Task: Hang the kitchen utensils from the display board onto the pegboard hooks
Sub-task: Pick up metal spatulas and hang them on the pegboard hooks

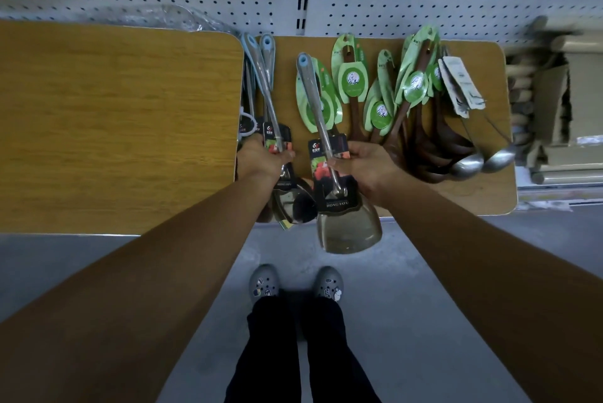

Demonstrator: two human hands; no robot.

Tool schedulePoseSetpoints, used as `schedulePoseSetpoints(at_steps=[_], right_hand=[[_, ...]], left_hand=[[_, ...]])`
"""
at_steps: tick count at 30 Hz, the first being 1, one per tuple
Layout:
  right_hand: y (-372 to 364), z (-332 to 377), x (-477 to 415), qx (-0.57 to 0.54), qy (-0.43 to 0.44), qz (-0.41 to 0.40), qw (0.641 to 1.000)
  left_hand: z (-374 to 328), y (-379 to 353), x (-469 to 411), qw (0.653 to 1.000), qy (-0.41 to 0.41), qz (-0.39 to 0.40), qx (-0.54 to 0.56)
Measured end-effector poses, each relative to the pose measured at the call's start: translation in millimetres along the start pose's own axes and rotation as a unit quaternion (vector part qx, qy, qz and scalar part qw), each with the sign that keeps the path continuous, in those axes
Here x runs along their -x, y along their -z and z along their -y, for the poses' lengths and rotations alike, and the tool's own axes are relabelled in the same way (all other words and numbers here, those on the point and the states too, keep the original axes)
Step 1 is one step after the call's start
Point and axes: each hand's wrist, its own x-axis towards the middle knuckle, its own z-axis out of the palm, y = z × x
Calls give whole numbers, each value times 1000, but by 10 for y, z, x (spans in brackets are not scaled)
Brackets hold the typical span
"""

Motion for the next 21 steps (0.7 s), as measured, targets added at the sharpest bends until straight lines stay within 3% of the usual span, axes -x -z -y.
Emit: schedulePoseSetpoints(at_steps=[8, 16, 21], right_hand=[[149, -86, 383, -80, -21, 12, 996], [283, -138, 899, -128, 0, 25, 991], [319, -53, 1392, -159, 25, 5, 987]], left_hand=[[3, 25, 82, 1000, 12, 0, 11], [30, 210, 469, 995, 23, 88, 40], [-58, 577, 884, 986, -16, 150, 72]])
